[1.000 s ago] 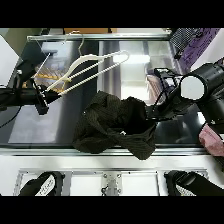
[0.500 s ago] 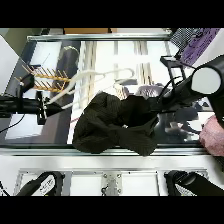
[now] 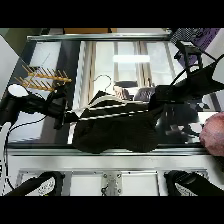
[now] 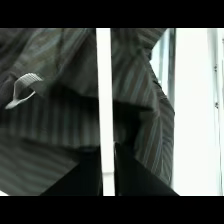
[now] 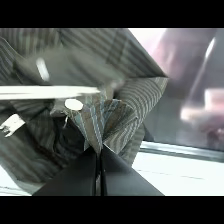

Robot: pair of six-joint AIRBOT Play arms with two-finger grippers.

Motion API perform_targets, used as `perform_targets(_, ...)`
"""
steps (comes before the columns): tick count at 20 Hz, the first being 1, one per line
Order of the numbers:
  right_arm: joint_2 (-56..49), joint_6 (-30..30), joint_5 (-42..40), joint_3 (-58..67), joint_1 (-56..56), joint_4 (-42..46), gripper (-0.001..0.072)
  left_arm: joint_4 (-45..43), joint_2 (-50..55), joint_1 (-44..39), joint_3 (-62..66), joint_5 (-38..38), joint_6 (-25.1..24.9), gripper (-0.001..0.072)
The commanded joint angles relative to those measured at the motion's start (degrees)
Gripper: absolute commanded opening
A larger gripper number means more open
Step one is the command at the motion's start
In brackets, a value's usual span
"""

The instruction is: Fold the clothes and pants, and hang the long-sleeved shirts on hangers.

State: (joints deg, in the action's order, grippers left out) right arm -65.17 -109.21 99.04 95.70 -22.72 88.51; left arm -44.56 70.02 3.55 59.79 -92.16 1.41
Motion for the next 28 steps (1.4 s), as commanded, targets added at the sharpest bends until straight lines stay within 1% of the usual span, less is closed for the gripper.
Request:
perform_targets(1, -0.42, 1.42, 0.22, 2.38, 0.15, 2.89, 0.0016, -0.37, 2.75, -3.61, 1.36, -0.26, -0.81, 0.0013)
perform_targets(5, -0.70, 1.42, 0.96, 3.50, 0.15, 5.99, 0.0016, -0.35, 3.19, -2.69, 5.14, -1.73, -0.70, 0.0012)
perform_targets(9, -0.74, 1.14, 1.46, 3.50, 0.15, 7.32, 0.0016, -0.09, 2.56, 2.80, 8.31, -5.42, -0.48, 0.0012)
perform_targets(11, -0.76, 1.14, 1.44, 3.50, 0.13, 7.30, 0.0016, 2.69, -0.02, 6.21, 6.32, -4.72, -0.59, 0.0012)
perform_targets(16, -0.81, 0.72, 1.22, 3.50, 0.13, 7.32, 0.0016, 3.17, -6.27, 11.02, -1.62, -3.63, -1.20, 0.0012)
perform_targets(21, -0.81, 0.76, -0.48, 3.50, 0.13, 7.32, 0.0016, 4.70, -7.85, 9.68, -4.66, -3.56, -1.18, 0.0013)
perform_targets(26, -0.87, 1.16, -2.21, 3.52, 0.13, 7.28, 0.0016, 4.70, -3.56, 2.14, -2.43, -3.08, -1.18, 0.0013)
perform_targets(28, -0.92, 1.29, -2.45, 3.54, 0.11, 7.17, 0.0016, 4.74, -0.35, -0.52, -0.50, -1.03, -1.20, 0.0012)
